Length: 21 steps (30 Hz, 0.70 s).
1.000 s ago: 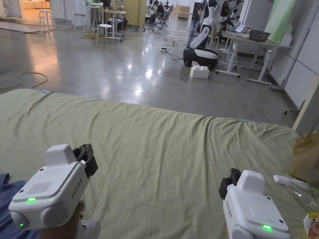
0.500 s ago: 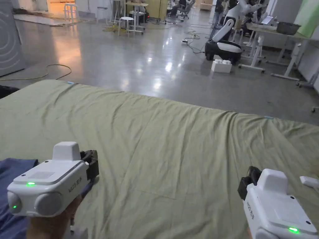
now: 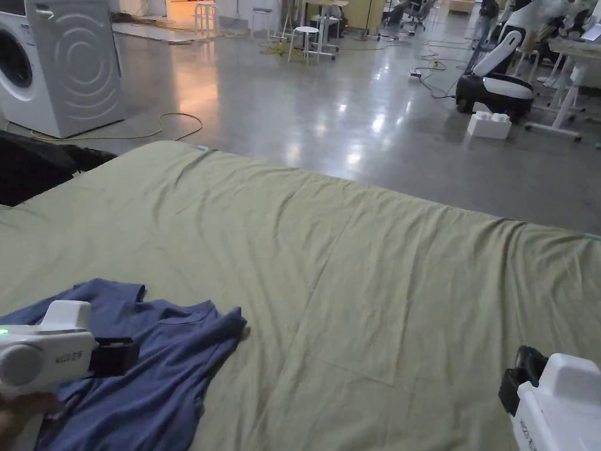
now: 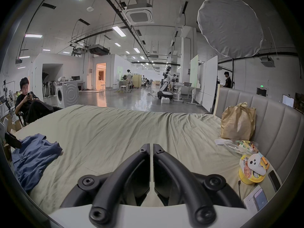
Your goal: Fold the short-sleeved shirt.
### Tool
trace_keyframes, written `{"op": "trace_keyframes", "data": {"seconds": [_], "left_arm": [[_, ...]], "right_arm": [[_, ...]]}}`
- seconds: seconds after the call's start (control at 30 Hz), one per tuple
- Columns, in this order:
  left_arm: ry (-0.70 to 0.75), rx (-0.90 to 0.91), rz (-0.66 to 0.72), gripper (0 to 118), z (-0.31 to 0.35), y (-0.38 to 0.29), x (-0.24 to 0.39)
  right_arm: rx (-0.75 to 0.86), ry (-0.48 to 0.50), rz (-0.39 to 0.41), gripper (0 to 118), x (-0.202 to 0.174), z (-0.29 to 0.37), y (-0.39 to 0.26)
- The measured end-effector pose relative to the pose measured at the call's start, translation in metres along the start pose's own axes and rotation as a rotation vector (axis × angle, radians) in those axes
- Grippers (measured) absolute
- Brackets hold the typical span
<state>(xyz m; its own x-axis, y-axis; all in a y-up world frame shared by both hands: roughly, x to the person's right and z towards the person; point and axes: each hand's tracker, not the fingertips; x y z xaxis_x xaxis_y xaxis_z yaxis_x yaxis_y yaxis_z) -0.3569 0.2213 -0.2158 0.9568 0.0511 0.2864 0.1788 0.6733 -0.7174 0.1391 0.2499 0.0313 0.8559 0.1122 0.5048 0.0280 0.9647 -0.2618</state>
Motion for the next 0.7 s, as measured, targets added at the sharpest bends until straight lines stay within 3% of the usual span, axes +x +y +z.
{"op": "trace_keyframes", "data": {"seconds": [0.13, 0.3, 0.37, 0.4, 0.5, 0.57, 0.6, 0.63, 0.7], "left_arm": [[0.026, -0.076, 0.061, 106, -0.031, -0.006, -0.025], [0.142, -0.197, 0.030, 104, -0.067, -0.018, -0.041], [0.137, -0.247, 0.007, 90, -0.076, -0.024, -0.043], [0.125, -0.287, -0.012, 77, -0.082, -0.028, -0.044], [0.116, -0.228, -0.023, 72, -0.083, -0.027, -0.041], [0.110, -0.234, -0.037, 50, -0.080, -0.028, -0.042], [0.106, -0.209, -0.083, 33, -0.080, -0.028, -0.042], [0.134, -0.198, -0.127, 7, -0.079, -0.031, -0.036], [0.149, -0.198, -0.149, 7, -0.084, -0.033, -0.039]], "right_arm": [[-0.019, 0.013, 0.011, 4, -0.007, -0.003, -0.005], [-0.037, 0.009, 0.026, 4, -0.010, -0.003, -0.008], [-0.043, 0.004, 0.035, 4, -0.010, -0.004, -0.009], [-0.047, 0.003, 0.039, 4, -0.010, -0.005, -0.010], [-0.061, 0.004, 0.033, 4, -0.011, -0.007, -0.011], [-0.061, 0.005, 0.031, 4, -0.012, -0.007, -0.011], [-0.061, 0.006, 0.030, 4, -0.013, -0.007, -0.011], [-0.063, 0.008, 0.028, 4, -0.015, -0.008, -0.012], [-0.067, 0.016, 0.029, 4, -0.018, -0.009, -0.013]]}}
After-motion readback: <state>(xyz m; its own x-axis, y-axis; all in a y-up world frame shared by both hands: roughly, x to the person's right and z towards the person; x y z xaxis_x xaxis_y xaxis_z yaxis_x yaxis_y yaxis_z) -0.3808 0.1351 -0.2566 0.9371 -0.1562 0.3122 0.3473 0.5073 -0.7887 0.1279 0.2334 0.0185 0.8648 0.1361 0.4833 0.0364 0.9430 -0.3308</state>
